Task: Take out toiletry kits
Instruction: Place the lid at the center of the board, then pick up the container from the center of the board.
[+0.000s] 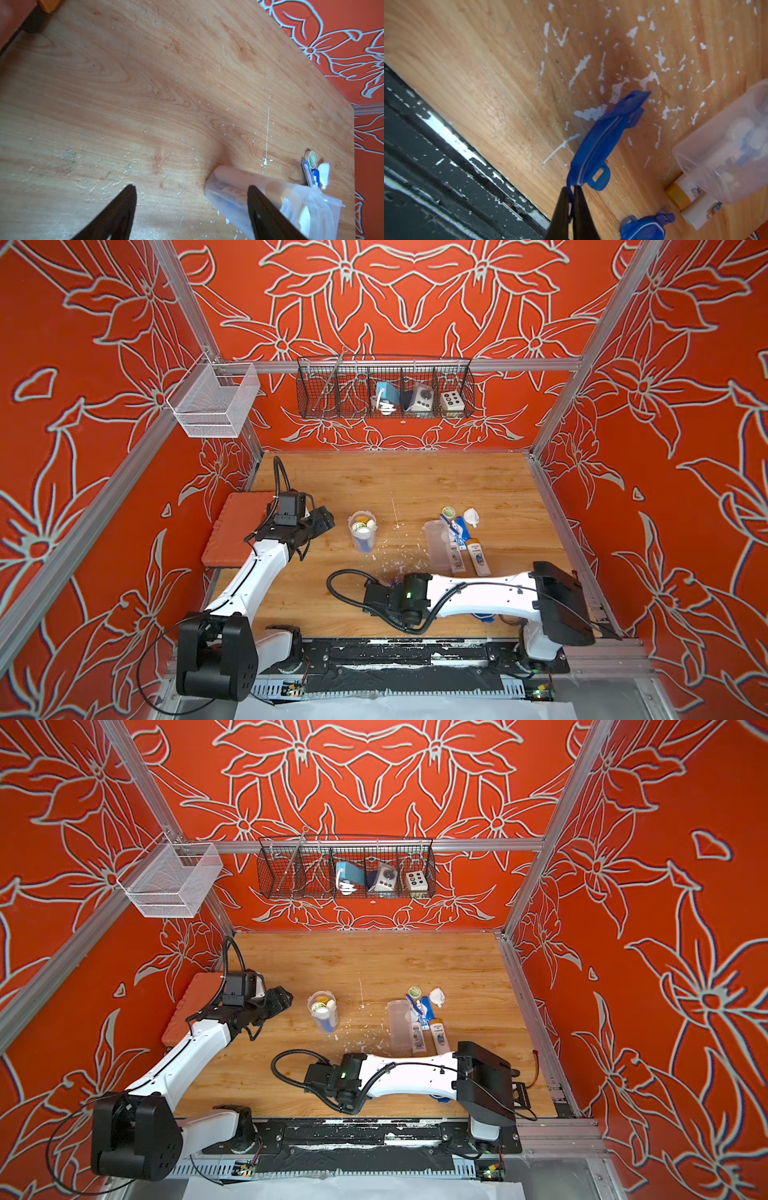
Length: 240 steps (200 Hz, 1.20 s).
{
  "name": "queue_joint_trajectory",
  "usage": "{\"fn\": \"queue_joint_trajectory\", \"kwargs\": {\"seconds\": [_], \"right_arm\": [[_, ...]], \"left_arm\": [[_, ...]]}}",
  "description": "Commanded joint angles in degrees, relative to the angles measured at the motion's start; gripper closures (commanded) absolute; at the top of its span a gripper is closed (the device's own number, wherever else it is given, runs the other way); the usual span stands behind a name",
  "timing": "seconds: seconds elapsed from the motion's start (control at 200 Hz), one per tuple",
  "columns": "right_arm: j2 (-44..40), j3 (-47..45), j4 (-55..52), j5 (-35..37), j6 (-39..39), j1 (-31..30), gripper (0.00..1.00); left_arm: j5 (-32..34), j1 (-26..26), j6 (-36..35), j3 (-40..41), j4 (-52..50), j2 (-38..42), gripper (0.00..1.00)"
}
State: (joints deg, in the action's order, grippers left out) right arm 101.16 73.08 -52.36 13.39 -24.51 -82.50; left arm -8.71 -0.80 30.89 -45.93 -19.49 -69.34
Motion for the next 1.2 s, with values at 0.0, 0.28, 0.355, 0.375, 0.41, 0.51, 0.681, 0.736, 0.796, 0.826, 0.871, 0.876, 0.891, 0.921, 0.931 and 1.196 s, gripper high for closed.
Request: {"fn": "queue_joint_trajectory", "kwargs": {"seconds": [0.0,0.28,0.355,0.375,0.41,0.51,0.681,0.736,0.796,0.826,0.871,0.876,0.891,0.921,0.931,1.196], "right_arm": [[1.35,1.98,1.78,-1.59,0.17,-1.66,0.92],[-0.79,3.72,4.76,-3.68,-0.97,-1.55,0.44],[-3.24,3.24,5.12,-3.82,-1.19,-1.20,0.41],[-4.09,2.96,5.32,-3.54,-1.30,-1.10,0.41],[-5.76,2.44,5.57,-2.82,-1.45,-0.87,0.41],[-11.76,0.61,6.61,0.52,-2.91,0.39,0.41],[-25.89,-8.90,14.79,3.20,-6.00,6.66,0.38],[-32.13,-14.26,19.61,7.02,-6.53,7.86,0.34],[-39.17,-19.47,23.76,9.64,-7.11,9.55,0.27],[-41.92,-21.71,25.17,10.11,-7.92,11.15,0.25],[-45.37,-24.54,26.96,6.75,-8.65,14.87,0.22],[-45.80,-24.81,27.31,6.18,-8.59,15.33,0.21],[-46.63,-25.70,28.13,3.69,-8.34,16.85,0.21],[-47.85,-26.88,29.41,-1.93,-7.52,19.67,0.21],[-48.00,-27.12,29.59,-3.58,-7.38,20.65,0.21],[-40.76,-26.31,30.47,-17.41,-2.38,29.95,0.21]], "left_arm": [[-0.95,0.18,-0.70,0.61,0.71,-0.69,0.21],[-2.29,0.21,-0.58,1.28,0.99,-1.73,0.22],[-3.18,0.23,-0.49,1.10,0.92,-2.27,0.23],[-3.49,0.19,-0.40,1.07,1.02,-2.33,0.23],[-4.16,0.18,-0.25,1.09,1.26,-2.38,0.24],[-6.04,0.19,0.29,1.03,2.14,-2.55,0.25],[-10.60,0.14,0.41,0.76,3.64,-4.17,0.26],[-12.20,0.05,0.92,0.68,3.92,-4.86,0.27],[-14.56,-0.01,1.61,1.04,5.06,-5.47,0.27],[-15.66,-0.08,1.86,1.09,5.53,-5.74,0.27],[-16.60,-0.07,1.75,0.55,5.56,-6.23,0.28],[-16.60,-0.08,1.73,0.48,5.53,-6.28,0.28],[-16.65,-0.08,1.58,0.21,5.45,-6.45,0.28],[-16.70,-0.08,1.28,-0.33,5.23,-6.66,0.28],[-16.76,-0.08,1.12,-0.50,5.18,-6.74,0.28],[-22.91,-0.03,-0.72,-5.16,6.24,-9.84,0.26]]}}
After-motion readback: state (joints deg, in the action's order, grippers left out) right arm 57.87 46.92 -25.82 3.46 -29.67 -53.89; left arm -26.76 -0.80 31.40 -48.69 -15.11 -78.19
